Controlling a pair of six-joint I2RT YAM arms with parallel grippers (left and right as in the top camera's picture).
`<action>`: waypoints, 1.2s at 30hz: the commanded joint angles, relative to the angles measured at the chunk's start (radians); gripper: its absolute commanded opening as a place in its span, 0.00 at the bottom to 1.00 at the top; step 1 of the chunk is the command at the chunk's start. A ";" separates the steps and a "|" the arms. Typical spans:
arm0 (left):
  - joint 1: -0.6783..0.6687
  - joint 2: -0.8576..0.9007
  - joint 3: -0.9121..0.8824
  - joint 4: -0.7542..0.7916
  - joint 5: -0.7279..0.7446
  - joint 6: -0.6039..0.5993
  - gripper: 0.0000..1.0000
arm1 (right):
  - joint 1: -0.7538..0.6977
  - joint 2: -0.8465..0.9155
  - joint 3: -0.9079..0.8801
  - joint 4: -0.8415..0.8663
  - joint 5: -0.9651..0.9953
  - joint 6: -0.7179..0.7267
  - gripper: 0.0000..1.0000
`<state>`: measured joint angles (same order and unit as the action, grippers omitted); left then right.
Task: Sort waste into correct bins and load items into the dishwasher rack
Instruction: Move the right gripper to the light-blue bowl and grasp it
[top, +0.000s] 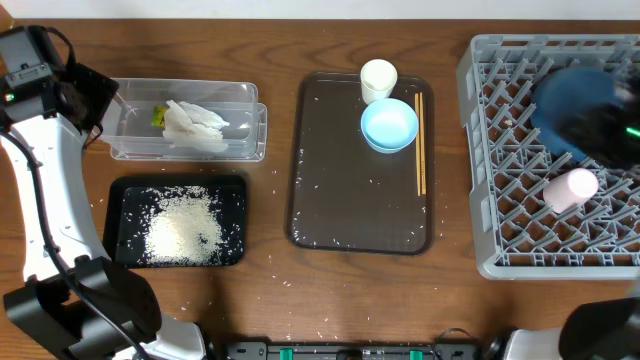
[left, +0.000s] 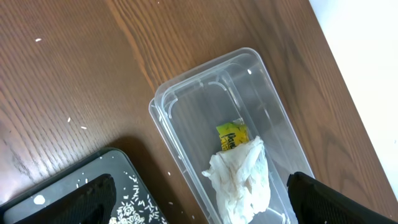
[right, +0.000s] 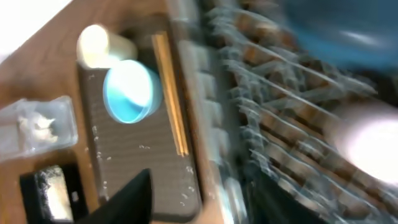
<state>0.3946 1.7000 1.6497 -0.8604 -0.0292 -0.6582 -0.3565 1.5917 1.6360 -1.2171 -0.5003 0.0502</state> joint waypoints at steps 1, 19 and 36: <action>0.002 -0.007 0.005 -0.003 -0.002 -0.009 0.91 | 0.207 0.026 -0.002 0.070 0.149 0.101 0.52; 0.002 -0.007 0.005 -0.003 -0.002 -0.009 0.91 | 0.819 0.494 0.008 0.592 0.480 0.145 0.60; 0.002 -0.007 0.005 -0.003 -0.002 -0.009 0.91 | 0.887 0.587 0.004 0.523 0.647 0.164 0.17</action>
<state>0.3946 1.7000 1.6497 -0.8604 -0.0292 -0.6582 0.5213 2.1666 1.6360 -0.6830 0.1150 0.2020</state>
